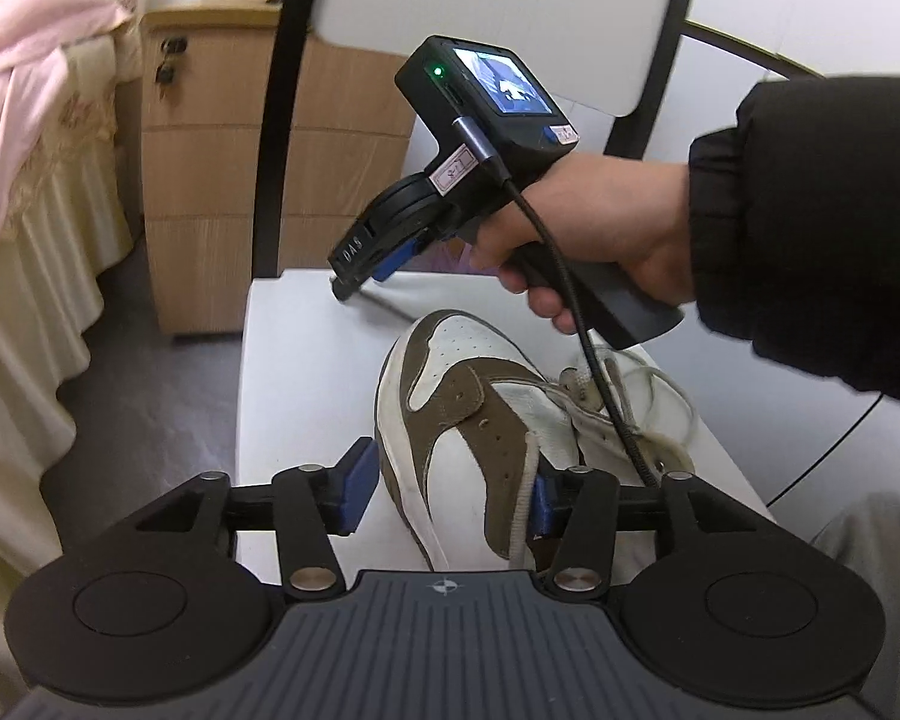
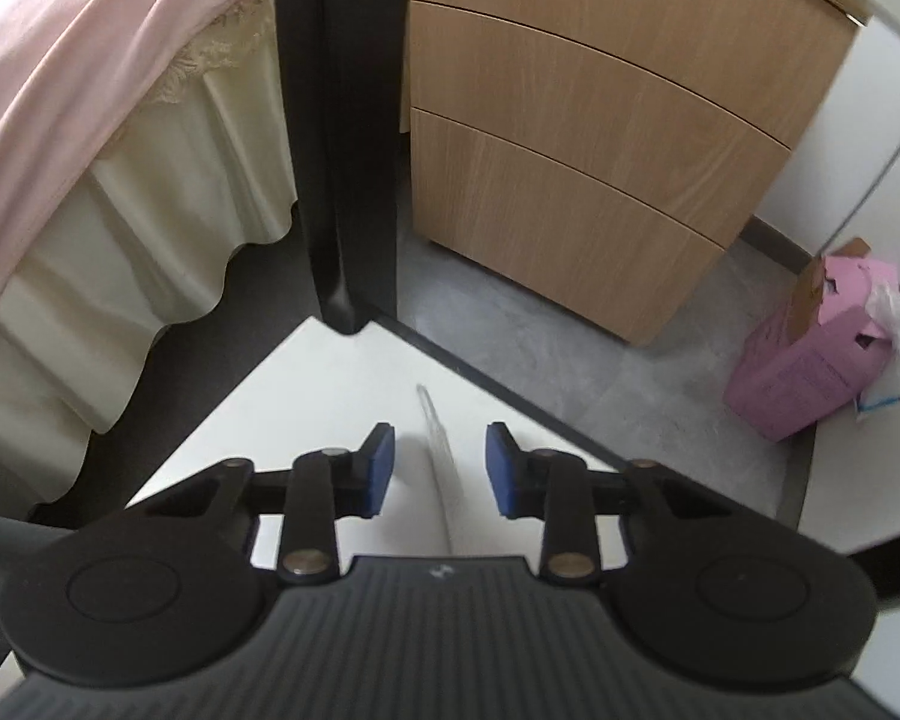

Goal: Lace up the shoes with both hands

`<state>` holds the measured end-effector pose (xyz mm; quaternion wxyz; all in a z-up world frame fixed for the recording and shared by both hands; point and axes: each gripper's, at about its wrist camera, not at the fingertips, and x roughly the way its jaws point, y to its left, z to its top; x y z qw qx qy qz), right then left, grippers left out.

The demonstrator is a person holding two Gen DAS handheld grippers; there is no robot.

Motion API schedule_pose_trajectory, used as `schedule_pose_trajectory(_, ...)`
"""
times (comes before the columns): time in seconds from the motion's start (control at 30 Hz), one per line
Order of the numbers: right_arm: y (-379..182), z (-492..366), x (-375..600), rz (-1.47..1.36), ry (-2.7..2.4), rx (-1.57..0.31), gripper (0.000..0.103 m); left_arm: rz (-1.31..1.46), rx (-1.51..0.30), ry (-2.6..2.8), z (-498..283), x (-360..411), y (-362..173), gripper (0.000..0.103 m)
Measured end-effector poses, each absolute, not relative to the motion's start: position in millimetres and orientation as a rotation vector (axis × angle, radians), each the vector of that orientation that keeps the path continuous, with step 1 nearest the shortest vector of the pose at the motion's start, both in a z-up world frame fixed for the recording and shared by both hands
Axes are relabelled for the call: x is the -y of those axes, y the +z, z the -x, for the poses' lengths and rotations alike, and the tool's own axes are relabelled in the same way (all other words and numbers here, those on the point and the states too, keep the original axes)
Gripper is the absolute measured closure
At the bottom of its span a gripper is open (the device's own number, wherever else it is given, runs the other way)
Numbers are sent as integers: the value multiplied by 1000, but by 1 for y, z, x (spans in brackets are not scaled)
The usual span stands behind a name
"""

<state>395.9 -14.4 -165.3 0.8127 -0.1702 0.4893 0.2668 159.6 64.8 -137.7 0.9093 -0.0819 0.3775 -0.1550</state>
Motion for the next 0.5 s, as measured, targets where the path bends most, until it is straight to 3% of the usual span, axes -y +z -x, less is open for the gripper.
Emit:
schedule_pose_trajectory(0.1, -167, -398, 10, 362, 554, -1029, 79, 165, -784, -323, -160, -64, -137, 49)
schedule_pose_trajectory(0.2, -166, -401, 8, 343, 554, -1030, 99, 167, -788, -327, -160, -64, -138, 49)
schedule_pose_trajectory(0.5, -136, -392, 24, 292, 533, -968, 101, 150, -793, -329, -161, -61, -138, 48)
